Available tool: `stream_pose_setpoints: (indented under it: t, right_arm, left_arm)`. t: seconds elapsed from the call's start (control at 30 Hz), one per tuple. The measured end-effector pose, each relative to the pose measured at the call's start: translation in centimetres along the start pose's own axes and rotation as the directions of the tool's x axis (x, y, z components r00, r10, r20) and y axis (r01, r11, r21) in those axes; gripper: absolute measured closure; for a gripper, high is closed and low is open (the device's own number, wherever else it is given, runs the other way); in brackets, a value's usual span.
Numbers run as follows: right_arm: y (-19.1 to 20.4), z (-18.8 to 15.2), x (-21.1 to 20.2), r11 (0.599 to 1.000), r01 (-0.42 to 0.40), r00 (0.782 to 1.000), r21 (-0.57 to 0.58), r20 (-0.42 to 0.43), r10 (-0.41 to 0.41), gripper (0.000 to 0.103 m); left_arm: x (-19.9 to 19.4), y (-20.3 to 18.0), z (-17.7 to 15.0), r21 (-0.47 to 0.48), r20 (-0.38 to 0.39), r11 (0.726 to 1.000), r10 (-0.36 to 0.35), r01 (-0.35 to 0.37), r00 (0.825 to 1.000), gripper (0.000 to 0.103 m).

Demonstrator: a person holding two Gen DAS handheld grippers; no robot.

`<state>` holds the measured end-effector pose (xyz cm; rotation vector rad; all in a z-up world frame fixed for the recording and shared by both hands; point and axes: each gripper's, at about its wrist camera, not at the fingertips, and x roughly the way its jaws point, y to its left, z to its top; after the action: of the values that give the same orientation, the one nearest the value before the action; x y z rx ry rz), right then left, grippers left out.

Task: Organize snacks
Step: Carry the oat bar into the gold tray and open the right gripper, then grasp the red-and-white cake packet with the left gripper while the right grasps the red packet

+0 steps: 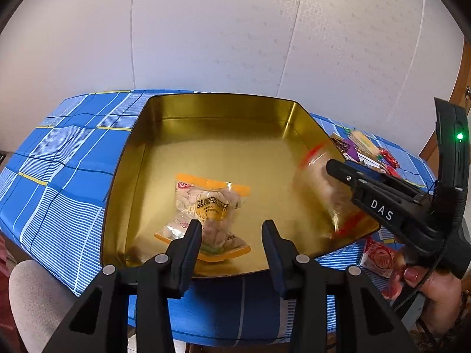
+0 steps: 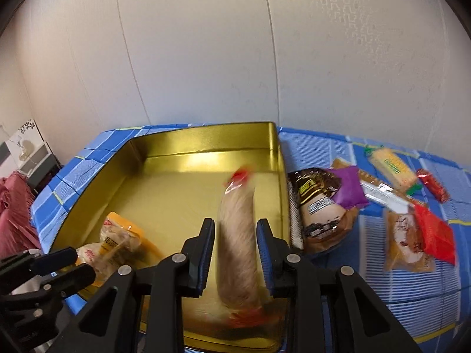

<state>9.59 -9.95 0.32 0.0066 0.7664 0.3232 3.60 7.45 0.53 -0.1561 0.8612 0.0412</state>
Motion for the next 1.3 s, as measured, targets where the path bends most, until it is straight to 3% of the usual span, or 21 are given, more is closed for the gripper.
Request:
stream_pose_setpoints:
  t: [0.37, 0.57, 0.87, 0.97, 1.13, 1.23, 1.3]
  right_arm:
    - [-3.1, -0.9, -3.3, 0.993, -0.025, 0.999, 0.115, 0.041, 0.021, 0.072]
    - [-7.3, -2.6, -5.6, 0.977, 0.041, 0.999, 0.211, 0.019, -0.046, 0.072]
    - [-14.8, -6.3, -7.4, 0.918, 0.172, 0.985, 0.357, -0.058, -0.162, 0.072]
    - [-16.5, -7.3, -8.0, 0.890, 0.182, 0.983, 0.419, -0.049, -0.178, 0.064]
    - [-18.4, -8.8, -8.8, 0.846, 0.183, 0.979, 0.501, -0.015, -0.203, 0.061]
    - [-18.9, -9.4, -8.9, 0.831, 0.181, 0.978, 0.527, -0.005, -0.210, 0.061]
    - [-19.1, -9.5, -8.6, 0.827, 0.183, 0.978, 0.531, -0.013, -0.208, 0.061]
  left_arm:
    - [-0.4, -1.1, -0.3, 0.020, 0.004, 0.999, -0.037, 0.037, 0.999, 0.060]
    - [-0.4, -2.2, -0.6, 0.047, -0.007, 0.997, -0.054, 0.054, 0.999, 0.060]
    - [-0.6, -4.0, -1.5, 0.103, -0.019, 0.990, -0.091, 0.093, 0.996, 0.060]
    - [-0.9, -5.1, -1.8, 0.138, -0.019, 0.982, -0.126, 0.127, 0.992, 0.060]
    - [-1.7, -8.1, -2.5, 0.207, -0.055, 0.951, -0.225, 0.232, 0.973, 0.060]
    - [-1.5, -10.5, -3.3, 0.225, -0.143, 0.911, -0.319, 0.345, 0.937, 0.060]
    - [-0.7, -12.0, -3.8, 0.222, -0.204, 0.895, -0.345, 0.387, 0.916, 0.060]
